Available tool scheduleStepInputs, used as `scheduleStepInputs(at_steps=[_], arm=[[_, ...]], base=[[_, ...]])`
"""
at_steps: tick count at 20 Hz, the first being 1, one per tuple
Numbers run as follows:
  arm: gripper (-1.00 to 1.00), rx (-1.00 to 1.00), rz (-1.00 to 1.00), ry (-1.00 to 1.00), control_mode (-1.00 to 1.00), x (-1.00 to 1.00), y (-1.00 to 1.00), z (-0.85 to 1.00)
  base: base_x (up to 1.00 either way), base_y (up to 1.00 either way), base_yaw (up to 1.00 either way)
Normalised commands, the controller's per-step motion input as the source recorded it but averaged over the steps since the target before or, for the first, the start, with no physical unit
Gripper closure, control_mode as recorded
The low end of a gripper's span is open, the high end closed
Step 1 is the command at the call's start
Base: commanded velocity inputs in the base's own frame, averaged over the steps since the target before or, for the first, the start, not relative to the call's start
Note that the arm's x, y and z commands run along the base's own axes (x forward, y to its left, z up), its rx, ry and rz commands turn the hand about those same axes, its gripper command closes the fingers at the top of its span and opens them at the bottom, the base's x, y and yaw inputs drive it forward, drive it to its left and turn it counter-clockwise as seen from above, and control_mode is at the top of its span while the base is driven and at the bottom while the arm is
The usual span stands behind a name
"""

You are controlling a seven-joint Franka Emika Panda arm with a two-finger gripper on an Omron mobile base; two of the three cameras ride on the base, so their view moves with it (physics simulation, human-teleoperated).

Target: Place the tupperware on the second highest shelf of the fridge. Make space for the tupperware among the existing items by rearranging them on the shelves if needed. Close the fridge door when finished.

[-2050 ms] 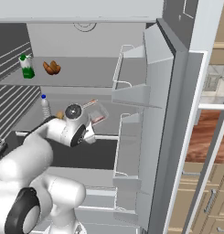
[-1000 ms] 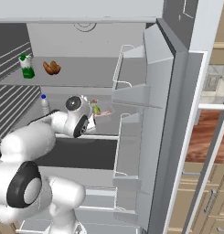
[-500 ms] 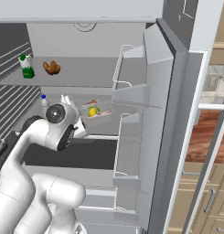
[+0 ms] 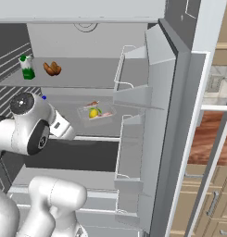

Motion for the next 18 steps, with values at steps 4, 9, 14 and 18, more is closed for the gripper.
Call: scheduleStepInputs(at_steps=[4,9,14,18], arm=[[-1.00,-0.10,0.15,0.00,-1.00,-0.76,-0.01,0.06],[-1.00,0.00,0.03,0.05,1.00,-0.08,0.00,0.29],[-1.00,0.00,0.00,0.00,1.00,0.00,0.00,0.00],[-1.00,0.00,0.00,0.00,1.00,0.00,0.00,0.00]], base=[[0.00,0.00,0.00],[-0.04,0.02,0.03],[-0.87,0.06,0.11],[-0.94,0.01,0.05]])
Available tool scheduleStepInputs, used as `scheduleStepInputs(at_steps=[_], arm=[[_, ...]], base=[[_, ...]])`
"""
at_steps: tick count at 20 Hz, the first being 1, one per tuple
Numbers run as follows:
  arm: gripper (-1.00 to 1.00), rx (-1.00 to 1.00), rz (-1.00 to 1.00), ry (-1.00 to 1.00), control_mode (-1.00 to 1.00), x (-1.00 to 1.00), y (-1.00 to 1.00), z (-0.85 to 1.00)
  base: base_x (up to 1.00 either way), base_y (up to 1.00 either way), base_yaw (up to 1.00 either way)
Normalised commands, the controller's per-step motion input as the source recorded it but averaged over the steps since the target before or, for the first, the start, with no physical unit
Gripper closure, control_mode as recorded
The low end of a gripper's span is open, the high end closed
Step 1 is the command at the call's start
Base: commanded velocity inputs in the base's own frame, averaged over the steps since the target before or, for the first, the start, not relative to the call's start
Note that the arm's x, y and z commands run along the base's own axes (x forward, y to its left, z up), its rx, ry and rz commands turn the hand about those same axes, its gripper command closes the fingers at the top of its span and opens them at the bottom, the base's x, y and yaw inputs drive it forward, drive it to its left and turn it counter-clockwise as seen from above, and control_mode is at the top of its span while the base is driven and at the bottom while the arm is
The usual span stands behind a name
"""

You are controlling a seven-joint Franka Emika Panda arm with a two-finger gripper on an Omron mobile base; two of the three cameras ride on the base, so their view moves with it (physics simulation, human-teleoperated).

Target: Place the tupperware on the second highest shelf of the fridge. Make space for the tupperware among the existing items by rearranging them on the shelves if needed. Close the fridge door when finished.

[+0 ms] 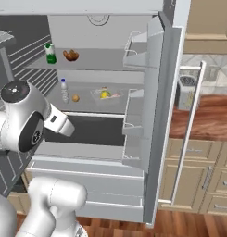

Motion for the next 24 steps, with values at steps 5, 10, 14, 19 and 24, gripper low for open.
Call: scheduleStepInputs(at_steps=[5,10,14,19,24], arm=[[-1.00,0.00,0.00,0.00,1.00,0.00,0.00,0.00],[-1.00,0.00,0.00,0.00,-1.00,0.00,0.00,0.00],[-1.00,-0.03,0.07,0.00,-1.00,-0.09,0.14,0.00],[-1.00,-0.21,0.31,0.00,-1.00,-0.63,0.69,0.00],[-1.00,-0.28,0.37,0.00,-1.00,-0.80,0.81,0.00]], base=[[-0.37,0.08,0.01],[0.00,0.02,0.00],[0.00,0.00,0.00],[0.00,0.00,0.00],[0.00,0.00,0.00]])
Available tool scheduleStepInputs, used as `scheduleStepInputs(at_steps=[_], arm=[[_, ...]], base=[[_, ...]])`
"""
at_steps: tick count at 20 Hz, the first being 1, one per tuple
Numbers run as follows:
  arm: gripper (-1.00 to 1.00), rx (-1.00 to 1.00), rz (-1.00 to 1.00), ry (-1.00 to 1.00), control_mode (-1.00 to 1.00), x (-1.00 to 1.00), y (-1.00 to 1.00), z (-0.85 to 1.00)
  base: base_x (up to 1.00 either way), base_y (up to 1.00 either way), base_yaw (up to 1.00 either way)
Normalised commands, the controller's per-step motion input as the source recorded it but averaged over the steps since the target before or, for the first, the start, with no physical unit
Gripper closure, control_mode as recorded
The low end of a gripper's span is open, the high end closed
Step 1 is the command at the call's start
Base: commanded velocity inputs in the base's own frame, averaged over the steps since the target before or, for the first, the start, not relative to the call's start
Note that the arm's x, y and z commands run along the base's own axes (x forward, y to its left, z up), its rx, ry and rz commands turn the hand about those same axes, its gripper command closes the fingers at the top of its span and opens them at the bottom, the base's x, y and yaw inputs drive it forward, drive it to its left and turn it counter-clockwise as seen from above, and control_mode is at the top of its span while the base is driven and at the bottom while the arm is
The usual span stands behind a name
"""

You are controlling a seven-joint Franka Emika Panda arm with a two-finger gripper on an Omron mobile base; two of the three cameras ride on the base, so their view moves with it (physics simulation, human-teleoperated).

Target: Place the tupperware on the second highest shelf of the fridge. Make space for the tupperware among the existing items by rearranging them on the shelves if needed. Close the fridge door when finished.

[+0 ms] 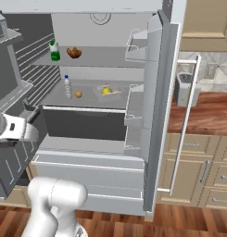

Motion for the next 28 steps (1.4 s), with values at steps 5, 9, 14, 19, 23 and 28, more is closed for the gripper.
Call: scheduleStepInputs(at_steps=[5,9,14,19,23,28], arm=[[-1.00,-0.45,0.23,0.17,-1.00,-0.06,1.00,-0.01],[-1.00,-0.52,0.13,0.15,-1.00,0.14,1.00,-0.20],[-1.00,-0.44,0.10,0.02,-1.00,0.42,1.00,-0.67],[-1.00,-0.41,0.10,-0.02,-1.00,0.14,1.00,-1.00],[-1.00,-0.33,0.04,-0.06,-1.00,0.00,1.00,-0.87],[-1.00,-0.24,0.00,0.00,-1.00,0.22,1.00,-0.19]], base=[[0.00,0.00,0.00],[0.00,0.00,0.00],[0.00,0.00,0.00],[0.00,0.00,0.00],[0.00,0.00,0.00],[0.00,0.00,0.00]])
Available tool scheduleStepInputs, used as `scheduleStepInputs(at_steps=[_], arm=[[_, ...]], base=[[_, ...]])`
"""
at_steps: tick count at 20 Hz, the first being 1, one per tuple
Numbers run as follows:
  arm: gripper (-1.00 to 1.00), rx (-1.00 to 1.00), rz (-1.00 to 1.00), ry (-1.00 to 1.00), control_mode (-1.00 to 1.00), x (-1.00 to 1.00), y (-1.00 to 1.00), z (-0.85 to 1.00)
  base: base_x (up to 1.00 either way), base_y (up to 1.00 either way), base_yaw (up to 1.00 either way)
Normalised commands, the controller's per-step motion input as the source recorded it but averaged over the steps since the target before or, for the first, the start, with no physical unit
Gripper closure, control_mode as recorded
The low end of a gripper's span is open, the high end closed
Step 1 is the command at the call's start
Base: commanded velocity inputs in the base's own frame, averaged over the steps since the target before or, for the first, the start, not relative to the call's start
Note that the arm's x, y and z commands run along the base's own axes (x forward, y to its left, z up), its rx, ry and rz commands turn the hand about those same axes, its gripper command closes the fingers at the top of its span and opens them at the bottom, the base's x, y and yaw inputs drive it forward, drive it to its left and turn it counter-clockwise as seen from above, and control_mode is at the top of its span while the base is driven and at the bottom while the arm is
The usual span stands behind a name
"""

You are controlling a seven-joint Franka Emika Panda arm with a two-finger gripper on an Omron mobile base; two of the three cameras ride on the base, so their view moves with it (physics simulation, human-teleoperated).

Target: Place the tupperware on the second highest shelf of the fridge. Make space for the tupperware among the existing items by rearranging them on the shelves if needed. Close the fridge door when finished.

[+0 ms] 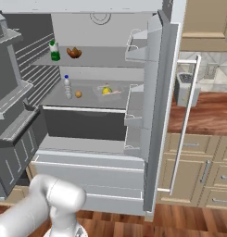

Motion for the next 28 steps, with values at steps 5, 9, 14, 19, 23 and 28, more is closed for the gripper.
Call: scheduleStepInputs(at_steps=[5,9,14,19,23,28], arm=[[-1.00,-0.25,0.00,-0.01,-1.00,0.24,1.00,-0.22],[-1.00,-0.16,-0.01,-0.01,-1.00,0.23,0.54,-0.46],[-1.00,-0.07,0.00,-0.01,-1.00,0.54,0.06,-0.35],[-1.00,-0.04,0.00,0.00,-1.00,0.50,-0.19,-0.14],[-1.00,0.00,0.20,0.00,-1.00,0.34,-0.94,-0.19],[-1.00,0.00,0.21,-0.02,-1.00,0.01,-1.00,-0.10]], base=[[0.00,0.00,0.00],[0.00,0.00,0.00],[0.00,0.00,0.00],[0.00,0.00,0.00],[0.00,0.00,0.00],[0.00,0.00,0.00]])
